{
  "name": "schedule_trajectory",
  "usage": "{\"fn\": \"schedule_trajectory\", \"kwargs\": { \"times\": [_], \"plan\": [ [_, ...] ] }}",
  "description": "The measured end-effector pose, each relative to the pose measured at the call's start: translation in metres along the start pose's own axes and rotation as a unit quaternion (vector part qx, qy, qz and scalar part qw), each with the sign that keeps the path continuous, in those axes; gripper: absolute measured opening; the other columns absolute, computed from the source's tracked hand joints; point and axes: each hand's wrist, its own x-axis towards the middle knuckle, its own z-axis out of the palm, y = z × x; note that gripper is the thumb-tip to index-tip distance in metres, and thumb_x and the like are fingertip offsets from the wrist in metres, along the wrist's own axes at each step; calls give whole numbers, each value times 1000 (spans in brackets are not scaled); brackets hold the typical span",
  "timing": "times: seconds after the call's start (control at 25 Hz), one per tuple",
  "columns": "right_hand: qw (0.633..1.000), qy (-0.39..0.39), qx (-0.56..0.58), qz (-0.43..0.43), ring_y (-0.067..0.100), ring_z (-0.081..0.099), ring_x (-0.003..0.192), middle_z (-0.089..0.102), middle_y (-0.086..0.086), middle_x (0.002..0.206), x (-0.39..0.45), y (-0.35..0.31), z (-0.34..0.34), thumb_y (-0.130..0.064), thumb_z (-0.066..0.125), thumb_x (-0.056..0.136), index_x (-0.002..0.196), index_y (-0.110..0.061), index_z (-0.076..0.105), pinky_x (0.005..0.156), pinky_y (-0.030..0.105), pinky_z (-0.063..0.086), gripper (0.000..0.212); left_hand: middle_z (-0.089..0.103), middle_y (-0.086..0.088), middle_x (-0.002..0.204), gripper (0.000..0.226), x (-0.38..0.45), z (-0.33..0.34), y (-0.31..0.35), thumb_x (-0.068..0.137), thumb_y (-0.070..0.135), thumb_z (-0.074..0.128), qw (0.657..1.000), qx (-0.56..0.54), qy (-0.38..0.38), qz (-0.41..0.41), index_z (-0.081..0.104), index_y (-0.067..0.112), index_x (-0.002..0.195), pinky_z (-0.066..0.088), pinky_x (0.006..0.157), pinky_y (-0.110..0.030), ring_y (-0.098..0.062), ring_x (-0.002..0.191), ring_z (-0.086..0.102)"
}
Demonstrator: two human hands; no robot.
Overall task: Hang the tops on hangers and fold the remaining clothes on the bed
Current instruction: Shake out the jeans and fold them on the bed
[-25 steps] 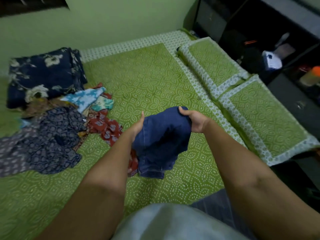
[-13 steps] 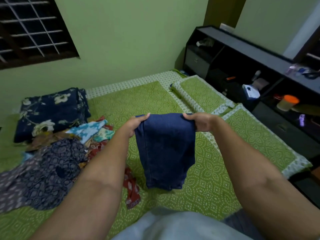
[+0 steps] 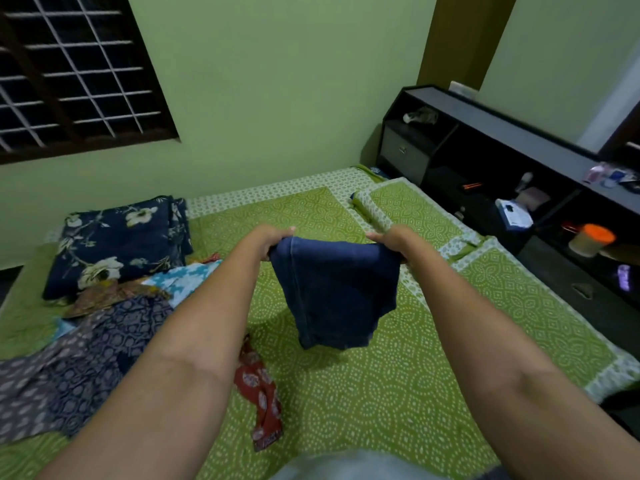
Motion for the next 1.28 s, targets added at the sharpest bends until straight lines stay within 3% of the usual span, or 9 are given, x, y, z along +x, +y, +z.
{"fn": "schedule_trajectory", "kwargs": {
  "times": [0.12, 0.24, 0.32, 0.44, 0.64, 0.8, 1.0, 1.16, 1.28],
  "plan": [
    [974, -72, 213, 23, 24, 59, 92, 60, 8, 109, 18, -19, -21, -48, 61, 89, 107, -5, 55, 81, 35, 47, 47, 64, 3, 52, 23, 12, -15, 13, 97, 24, 53, 993, -108, -31, -27, 56, 15, 76, 48, 45, -21, -11, 53, 59],
    [983, -31, 177, 37, 19, 50, 74, 54, 10, 94, 48, -34, -23, -27, 56, 96, 94, -6, 51, 70, 33, 43, 22, 56, -1, 73, 19, 41, -15, 12, 99, 15, 48, 997, -77, 5, -20, 51, 15, 80, 40, 55, -24, -11, 64, 49],
    [988, 18, 147, 40, 24, 53, 74, 52, 13, 90, 70, -45, -16, -26, 56, 96, 109, 1, 49, 68, 36, 48, 31, 52, -7, 77, 15, 64, -7, 16, 100, 9, 46, 999, -37, 39, -3, 52, 8, 86, 39, 58, -26, -16, 65, 48],
    [987, 89, 131, 23, 34, 60, 97, 58, 20, 113, 106, -62, -17, -31, 61, 93, 126, 4, 50, 77, 40, 52, 49, 59, -19, 110, 26, 100, -8, 45, 98, 10, 48, 990, 47, 124, 42, 56, -11, 112, 45, 79, -34, -26, 96, 56],
    [967, 181, 165, -66, 27, 54, 83, 57, 14, 85, 136, -94, -50, -33, 57, 94, 69, -5, 54, 69, 33, 41, 38, 55, -25, 127, 36, 131, -29, 110, 99, 19, 47, 964, 82, 228, 108, 55, -8, 121, 43, 92, -37, -38, 116, 53],
    [956, 201, 192, -96, 22, 48, 72, 48, 6, 62, 131, -88, -46, -29, 55, 96, 63, -8, 51, 58, 30, 33, 40, 56, -26, 127, 37, 133, -28, 111, 100, 21, 45, 955, 89, 254, 125, 56, -8, 119, 41, 93, -37, -39, 117, 53],
    [966, 163, 196, -41, 19, 49, 75, 52, 10, 73, 139, 6, 54, -28, 58, 93, 66, -8, 55, 66, 29, 33, 33, 58, -28, 122, 37, 139, 26, -20, 99, 21, 47, 974, 63, 206, 66, 57, -9, 119, 39, 89, -37, -40, 114, 54],
    [979, 99, 177, 27, 19, 50, 75, 56, 11, 75, 131, 145, 197, -21, 53, 97, 74, -9, 56, 64, 32, 32, 26, 56, -19, 77, 23, 128, 108, -198, 96, 16, 54, 985, 4, 173, 10, 55, 1, 79, 27, 65, -30, -30, 78, 57],
    [982, 31, 152, 107, 24, 56, 78, 58, 13, 78, 118, 263, 306, -24, 49, 98, 70, -12, 52, 63, 30, 30, 31, 63, -19, 93, 27, 126, 175, -349, 96, 21, 55, 989, 28, 88, -116, 59, -6, 98, 30, 67, -28, -30, 91, 61]
  ]
}}
